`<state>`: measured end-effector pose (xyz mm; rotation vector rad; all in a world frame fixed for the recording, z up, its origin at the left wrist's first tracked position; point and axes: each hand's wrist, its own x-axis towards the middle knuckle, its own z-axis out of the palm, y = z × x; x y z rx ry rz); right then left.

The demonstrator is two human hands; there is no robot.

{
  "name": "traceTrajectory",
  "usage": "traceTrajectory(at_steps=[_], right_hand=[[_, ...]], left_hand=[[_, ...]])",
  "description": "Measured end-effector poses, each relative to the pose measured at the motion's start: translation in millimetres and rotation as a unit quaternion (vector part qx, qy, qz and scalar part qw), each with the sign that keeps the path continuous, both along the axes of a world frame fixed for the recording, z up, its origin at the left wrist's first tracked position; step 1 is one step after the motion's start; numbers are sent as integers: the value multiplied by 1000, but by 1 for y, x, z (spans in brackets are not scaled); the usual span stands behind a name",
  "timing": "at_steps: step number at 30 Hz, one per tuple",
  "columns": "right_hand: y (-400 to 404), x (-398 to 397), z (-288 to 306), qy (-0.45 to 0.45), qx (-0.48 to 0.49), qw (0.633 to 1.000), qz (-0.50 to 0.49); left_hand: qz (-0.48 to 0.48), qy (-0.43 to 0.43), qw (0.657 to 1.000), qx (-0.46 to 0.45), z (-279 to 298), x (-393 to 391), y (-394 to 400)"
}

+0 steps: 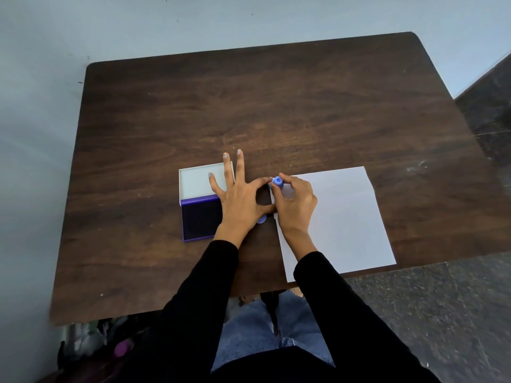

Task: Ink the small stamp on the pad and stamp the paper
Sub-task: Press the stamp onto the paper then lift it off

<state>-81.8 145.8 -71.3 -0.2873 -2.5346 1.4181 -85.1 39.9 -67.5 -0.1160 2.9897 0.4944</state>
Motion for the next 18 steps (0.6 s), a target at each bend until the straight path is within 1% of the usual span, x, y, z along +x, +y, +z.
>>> traceTrajectory(at_steps=[9,18], right_hand=[[1,-5,2,-32,0,999,2],[1,-4,2,-32,6,999,6]], left_hand=[[8,-3,1000,-1,1,-1,2],[10,-12,1000,-2,3,-1,2]])
